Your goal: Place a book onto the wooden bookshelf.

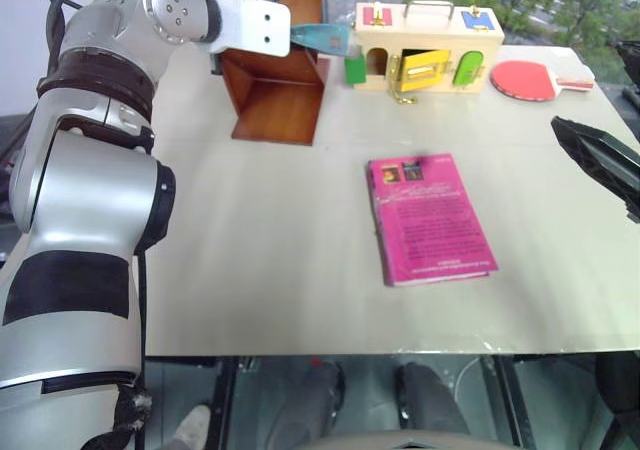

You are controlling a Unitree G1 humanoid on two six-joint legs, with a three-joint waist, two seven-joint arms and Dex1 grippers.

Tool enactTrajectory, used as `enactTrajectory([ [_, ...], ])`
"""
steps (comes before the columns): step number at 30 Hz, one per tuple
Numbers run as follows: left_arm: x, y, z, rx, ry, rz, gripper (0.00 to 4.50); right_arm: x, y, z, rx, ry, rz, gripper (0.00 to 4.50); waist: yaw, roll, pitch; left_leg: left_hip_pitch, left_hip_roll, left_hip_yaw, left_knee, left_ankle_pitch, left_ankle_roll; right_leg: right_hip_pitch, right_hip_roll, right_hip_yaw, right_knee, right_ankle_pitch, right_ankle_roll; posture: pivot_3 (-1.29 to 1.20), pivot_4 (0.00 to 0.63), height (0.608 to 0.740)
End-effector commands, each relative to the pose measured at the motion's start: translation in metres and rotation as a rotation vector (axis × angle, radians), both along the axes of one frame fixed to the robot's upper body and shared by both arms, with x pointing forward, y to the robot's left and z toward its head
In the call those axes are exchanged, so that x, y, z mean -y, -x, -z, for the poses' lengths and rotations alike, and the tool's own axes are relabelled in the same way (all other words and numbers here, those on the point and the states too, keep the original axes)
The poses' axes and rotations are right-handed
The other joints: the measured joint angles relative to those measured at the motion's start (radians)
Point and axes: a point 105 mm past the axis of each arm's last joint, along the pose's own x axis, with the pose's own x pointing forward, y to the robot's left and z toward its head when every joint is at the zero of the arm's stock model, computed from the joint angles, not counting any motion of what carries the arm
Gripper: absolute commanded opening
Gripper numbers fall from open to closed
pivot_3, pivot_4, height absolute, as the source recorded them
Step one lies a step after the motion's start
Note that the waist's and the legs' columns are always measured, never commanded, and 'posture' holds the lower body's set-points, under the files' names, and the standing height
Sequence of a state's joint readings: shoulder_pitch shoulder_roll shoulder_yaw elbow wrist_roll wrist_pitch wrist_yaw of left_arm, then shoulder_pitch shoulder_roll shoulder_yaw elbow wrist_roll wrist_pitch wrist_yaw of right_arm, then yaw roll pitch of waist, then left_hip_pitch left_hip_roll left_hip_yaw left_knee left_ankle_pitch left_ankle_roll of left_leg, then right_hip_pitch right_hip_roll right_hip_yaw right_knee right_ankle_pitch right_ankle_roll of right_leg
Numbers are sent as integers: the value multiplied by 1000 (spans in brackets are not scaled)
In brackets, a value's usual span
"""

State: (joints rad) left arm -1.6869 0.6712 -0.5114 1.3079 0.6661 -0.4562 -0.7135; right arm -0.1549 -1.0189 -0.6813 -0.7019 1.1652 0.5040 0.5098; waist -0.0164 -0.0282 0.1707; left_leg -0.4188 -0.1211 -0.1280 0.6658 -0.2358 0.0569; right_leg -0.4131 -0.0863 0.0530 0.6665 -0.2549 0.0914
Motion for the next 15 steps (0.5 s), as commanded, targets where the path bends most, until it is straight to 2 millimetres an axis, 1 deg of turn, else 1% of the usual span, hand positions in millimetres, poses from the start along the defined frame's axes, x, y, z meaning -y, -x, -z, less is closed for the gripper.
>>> enactTrajectory([
  [1, -15, -1, -1, 5, 42, -63, 15, 0, 1, -5, 16, -7, -5, 4500, 0, 0, 0, 0, 0, 0, 0, 0, 0, 0, 0, 0, 0, 0, 0, 0, 150, 740],
  [3, -18, -2, 1, 8, 45, -76, 15, 0, 2, -2, -1, -6, -8, 4500, -1, 0, 0, 0, 0, 0, 0, 0, 0, 0, 0, 0, 1, 0, 0, 0, 150, 740],
  [5, -21, -2, 1, 14, 55, -87, 834, 0, 3, -1, -17, -10, -16, 4500, -1, 0, 0, 1, 0, 1, 0, -1, 2, 0, 0, 1, 2, 0, 0, 0, 150, 740],
  [6, -22, -2, 1, 14, 58, -89, 1068, 0, 4, -1, -20, -11, -20, 4500, -1, 0, 0, 1, 0, 1, 1, -1, 2, 0, 0, 1, 3, 0, 0, 0, 150, 740],
  [9, -24, -2, -1, 37, 81, -89, 2523, 0, 6, -2, -23, -20, -28, 4500, 1, 0, 0, 1, 0, 2, 1, -2, 3, -1, 0, 2, 5, 0, 0, 0, 150, 740],
  [10, -25, -2, -2, 40, 96, -85, 3125, 0, 7, -3, -22, -27, -33, 4500, 1, 0, 0, 1, 0, 2, 2, -2, 3, -1, 0, 2, 5, 0, 0, 0, 150, 740],
  [11, -27, -1, -2, 49, 113, -81, 3387, 0, 6, -5, -16, -39, -36, 4500, 3, 0, 0, 1, 0, 2, 2, -2, 3, -1, 0, 2, 5, 0, 0, 0, 150, 740],
  [12, -28, 0, -3, 59, 125, -65, 3536, 1, 7, -8, -11, -51, -37, 4500, 3, 0, 0, 1, 0, 2, 2, -2, 3, -1, 0, 2, 5, 0, 0, 0, 150, 740],
  [13, -29, 2, -7, 91, 147, -38, 4007, 3, 8, -12, -1, -77, -43, 4500, 2, 0, 0, 1, 0, 3, 2, -2, 3, -1, -1, 2, 5, 0, 0, 0, 150, 740],
  [14, -32, 4, -10, 123, 158, -23, 4125, 4, 8, -15, 8, -103, -48, 4500, 2, 0, 0, 1, 0, 3, 2, -2, 3, -1, -1, 2, 5, 0, 0, 0, 150, 740],
  [15, -34, 8, -15, 155, 192, 6, 4125, 6, 9, -19, 15, -128, -52, 4500, 0, 0, 0, 1, 0, 3, 2, -2, 3, -2, -1, 2, 5, 0, 0, 0, 150, 740],
])
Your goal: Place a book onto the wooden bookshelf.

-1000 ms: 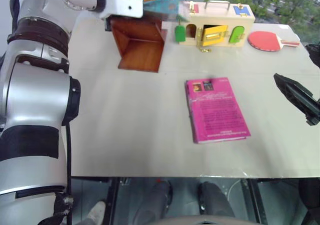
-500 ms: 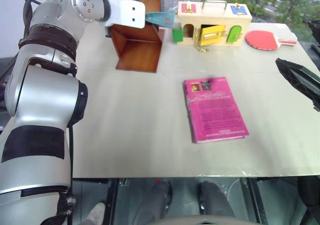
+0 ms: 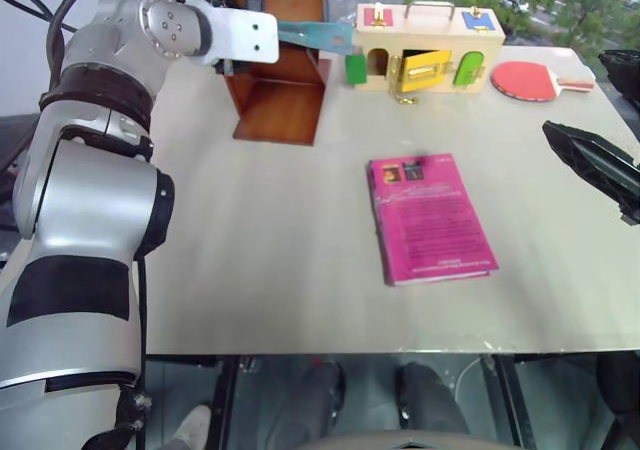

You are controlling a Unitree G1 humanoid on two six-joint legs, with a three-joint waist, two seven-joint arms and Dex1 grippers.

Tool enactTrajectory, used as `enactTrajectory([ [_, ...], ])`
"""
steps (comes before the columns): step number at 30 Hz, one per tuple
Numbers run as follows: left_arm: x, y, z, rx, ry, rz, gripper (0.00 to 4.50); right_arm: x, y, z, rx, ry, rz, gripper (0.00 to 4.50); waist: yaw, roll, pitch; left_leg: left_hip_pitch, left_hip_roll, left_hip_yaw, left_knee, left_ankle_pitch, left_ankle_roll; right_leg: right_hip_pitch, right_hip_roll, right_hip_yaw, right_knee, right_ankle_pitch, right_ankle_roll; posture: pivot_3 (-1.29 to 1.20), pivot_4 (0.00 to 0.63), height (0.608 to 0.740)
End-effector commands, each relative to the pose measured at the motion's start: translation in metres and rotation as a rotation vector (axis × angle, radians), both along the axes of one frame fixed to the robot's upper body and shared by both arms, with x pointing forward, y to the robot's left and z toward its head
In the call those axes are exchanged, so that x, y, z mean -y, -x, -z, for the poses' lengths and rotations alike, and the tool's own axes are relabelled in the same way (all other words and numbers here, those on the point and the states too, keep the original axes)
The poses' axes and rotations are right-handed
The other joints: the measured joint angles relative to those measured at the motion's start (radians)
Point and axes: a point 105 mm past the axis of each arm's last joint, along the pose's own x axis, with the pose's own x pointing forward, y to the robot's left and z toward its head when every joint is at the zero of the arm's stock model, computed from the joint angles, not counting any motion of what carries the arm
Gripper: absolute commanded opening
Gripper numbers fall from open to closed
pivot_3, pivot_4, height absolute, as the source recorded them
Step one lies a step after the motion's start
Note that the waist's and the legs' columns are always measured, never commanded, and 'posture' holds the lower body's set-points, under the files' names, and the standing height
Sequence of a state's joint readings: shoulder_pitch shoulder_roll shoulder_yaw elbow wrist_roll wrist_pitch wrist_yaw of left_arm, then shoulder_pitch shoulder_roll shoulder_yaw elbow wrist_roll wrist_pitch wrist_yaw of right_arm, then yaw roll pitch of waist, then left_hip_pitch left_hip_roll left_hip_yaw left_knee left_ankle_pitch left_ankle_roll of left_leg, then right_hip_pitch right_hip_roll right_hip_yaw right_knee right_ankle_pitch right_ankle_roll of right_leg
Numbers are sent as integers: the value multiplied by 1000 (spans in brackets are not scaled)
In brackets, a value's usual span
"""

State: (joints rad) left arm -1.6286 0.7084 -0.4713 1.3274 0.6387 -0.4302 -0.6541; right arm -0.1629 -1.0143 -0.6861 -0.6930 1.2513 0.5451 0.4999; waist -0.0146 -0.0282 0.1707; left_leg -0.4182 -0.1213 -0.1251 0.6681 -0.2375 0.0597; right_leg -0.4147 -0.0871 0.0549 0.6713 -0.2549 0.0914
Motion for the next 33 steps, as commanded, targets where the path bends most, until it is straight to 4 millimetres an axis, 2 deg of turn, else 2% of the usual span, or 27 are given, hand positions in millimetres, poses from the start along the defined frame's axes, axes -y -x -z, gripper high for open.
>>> enactTrajectory([
  [1, -7, 15, -31, 174, 120, 105, 4125, 10, 9, -24, 77, -102, 2, 4500, -2, 0, 0, 0, 0, 0, 0, 0, 0, 0, 0, 1, 0, 0, 0, 0, 150, 740],
  [4, -7, 27, -35, 198, 227, 217, 4125, 15, 12, -31, 85, -132, 7, 4500, 1, 0, 0, 0, 0, 0, 0, 2, -3, -1, -1, 1, 0, 0, 0, 0, 150, 740],
  [9, -2, 57, -17, 121, 564, 466, 4125, 22, 9, -32, 59, -138, 24, 4500, 1, 2, -1, 0, 0, 1, 0, 2, -3, 0, -3, 0, 1, 0, 0, 0, 150, 740],
  [11, 12, 70, -3, 77, 640, 549, 4125, 24, 7, -31, 44, -142, 30, 4500, 1, 2, -1, 0, 0, 0, 1, 2, -3, 0, -3, 0, 1, 0, 0, 0, 150, 740],
  [15, 64, 99, 35, -99, 968, 665, 4125, 29, 3, -28, 6, -129, 41, 4500, 1, 3, -2, -1, 1, -1, 1, 2, -3, 0, -5, -1, -1, 0, 0, 0, 150, 740],
  [18, 84, 110, 69, -216, 1192, 611, 4125, 29, -5, -17, -30, -71, 87, 4500, 1, 4, -3, 1, 1, 1, 2, 1, -2, 1, -6, -2, 1, 0, 0, 0, 150, 740],
  [21, 91, 111, 114, -335, 1292, 498, 4125, 31, -16, -1, -48, -93, 185, 4500, -1, 5, -4, 3, 2, 2, 2, 1, -2, 1, -5, -1, 2, 0, 0, 0, 150, 740],
  [23, 92, 117, 135, -460, 1358, 465, 4125, 27, -23, 24, -129, -35, 214, 4500, -1, 7, -7, 4, 3, 2, 1, 1, -3, 2, -4, -1, 2, 0, 0, 0, 150, 740],
  [26, 85, 125, 146, -510, 1399, 443, 4318, 39, -29, 68, -281, 45, 304, 4500, 10, 10, -11, 4, 3, 3, 1, 1, -3, 1, -3, 0, 4, 0, -1, 0, 150, 740],
  [29, 72, 134, 166, -544, 1344, 365, 4318, 58, -19, 112, -388, 135, 428, 4500, 20, 11, -11, 4, 1, 3, 1, 1, -3, 2, -2, -1, 3, 0, -1, 0, 150, 740],
  [33, 47, 145, 177, -551, 1305, 286, 4318, 84, 4, 146, -489, 212, 534, 4500, 30, 15, -14, 4, 1, 4, 0, 1, -3, 2, -2, 0, 1, 0, -1, 0, 150, 740],
])
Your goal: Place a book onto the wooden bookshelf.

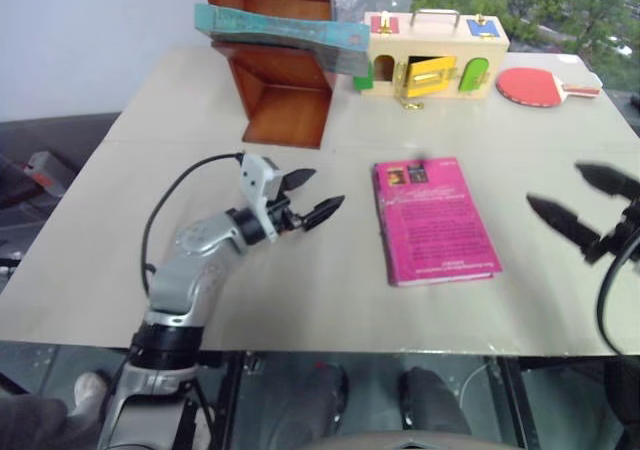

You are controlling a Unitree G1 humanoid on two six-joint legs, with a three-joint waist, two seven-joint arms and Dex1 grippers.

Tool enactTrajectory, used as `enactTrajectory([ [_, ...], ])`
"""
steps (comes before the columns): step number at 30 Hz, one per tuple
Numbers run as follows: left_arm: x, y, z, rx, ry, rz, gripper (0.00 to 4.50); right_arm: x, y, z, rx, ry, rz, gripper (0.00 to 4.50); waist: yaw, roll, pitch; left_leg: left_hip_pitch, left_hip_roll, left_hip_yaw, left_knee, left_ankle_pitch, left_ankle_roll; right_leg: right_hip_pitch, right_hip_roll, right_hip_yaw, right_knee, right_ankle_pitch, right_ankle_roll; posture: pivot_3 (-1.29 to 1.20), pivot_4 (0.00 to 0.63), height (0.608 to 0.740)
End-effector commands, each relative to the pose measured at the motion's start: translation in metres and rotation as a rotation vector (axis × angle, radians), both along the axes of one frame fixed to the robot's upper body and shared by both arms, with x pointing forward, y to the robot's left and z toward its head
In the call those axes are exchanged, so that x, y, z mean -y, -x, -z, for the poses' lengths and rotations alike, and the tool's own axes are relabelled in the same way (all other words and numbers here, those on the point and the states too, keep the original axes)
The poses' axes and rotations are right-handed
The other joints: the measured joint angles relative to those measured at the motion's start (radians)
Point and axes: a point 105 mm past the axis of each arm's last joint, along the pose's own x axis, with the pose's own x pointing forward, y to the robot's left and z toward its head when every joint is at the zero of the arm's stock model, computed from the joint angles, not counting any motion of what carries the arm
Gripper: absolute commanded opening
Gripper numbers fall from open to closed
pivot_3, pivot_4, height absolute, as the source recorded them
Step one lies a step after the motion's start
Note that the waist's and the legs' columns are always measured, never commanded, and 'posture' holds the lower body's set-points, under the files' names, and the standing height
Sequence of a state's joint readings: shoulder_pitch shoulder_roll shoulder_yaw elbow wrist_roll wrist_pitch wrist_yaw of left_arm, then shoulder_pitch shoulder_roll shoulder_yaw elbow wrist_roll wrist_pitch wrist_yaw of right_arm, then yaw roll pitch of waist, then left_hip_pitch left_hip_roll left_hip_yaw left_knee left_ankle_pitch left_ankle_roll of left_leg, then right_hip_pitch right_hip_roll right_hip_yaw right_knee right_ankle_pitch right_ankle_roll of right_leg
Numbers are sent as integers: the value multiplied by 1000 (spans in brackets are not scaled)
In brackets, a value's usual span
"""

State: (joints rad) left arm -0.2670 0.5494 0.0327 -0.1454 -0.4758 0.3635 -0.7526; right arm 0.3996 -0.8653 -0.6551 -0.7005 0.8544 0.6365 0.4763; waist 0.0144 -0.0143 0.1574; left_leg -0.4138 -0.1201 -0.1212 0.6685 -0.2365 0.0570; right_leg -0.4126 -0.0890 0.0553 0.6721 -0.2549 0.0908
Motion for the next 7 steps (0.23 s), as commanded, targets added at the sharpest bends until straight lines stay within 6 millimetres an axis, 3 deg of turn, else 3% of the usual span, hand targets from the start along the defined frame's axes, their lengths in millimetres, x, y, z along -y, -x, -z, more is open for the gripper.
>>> enactTrajectory([
  [1, -21, 12, -11, 28, -36, -17, 4318, 21, 20, 2, 17, 120, 53, 4500, 1, 2, -1, 0, 0, 0, 0, 0, 0, 0, 0, 0, 0, 0, 0, 0, 150, 740],
  [7, -52, 23, -6, -23, -115, -38, 4318, 37, 32, 14, -17, 141, 101, 4500, -2, 6, -4, 4, 1, 0, -2, -3, 4, 2, -3, 0, 0, 0, 0, 0, 150, 740],
])
